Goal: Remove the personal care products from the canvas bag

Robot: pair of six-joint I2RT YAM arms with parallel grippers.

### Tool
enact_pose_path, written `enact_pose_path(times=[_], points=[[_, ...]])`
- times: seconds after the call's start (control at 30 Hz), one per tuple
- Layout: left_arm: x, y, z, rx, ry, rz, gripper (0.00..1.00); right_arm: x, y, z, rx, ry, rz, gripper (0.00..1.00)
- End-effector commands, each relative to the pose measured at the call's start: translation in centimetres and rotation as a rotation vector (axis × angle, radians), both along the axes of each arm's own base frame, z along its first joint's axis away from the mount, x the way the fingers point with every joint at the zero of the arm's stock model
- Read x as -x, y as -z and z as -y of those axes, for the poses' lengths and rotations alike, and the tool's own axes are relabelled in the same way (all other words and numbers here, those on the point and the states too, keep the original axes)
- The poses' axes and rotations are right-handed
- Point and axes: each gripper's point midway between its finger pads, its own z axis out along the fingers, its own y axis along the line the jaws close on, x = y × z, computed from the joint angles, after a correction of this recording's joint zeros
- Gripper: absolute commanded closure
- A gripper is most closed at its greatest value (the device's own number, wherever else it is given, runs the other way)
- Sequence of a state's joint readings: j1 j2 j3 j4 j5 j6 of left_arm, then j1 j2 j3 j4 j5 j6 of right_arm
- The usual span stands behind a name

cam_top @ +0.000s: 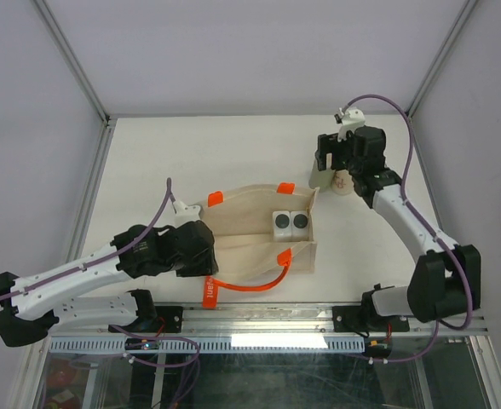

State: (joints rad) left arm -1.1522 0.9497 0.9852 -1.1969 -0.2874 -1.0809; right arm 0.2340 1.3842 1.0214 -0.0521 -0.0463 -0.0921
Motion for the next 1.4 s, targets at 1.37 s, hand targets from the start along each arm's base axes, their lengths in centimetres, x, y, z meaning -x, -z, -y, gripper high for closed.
enact_pose_path(times=[1.37], points=[[-0.4,-2.1,6.0,0.181,0.151,0.024,0.43,25.2,-5.9,-13.4,-0.211,-0.045,-0.578,0.27]])
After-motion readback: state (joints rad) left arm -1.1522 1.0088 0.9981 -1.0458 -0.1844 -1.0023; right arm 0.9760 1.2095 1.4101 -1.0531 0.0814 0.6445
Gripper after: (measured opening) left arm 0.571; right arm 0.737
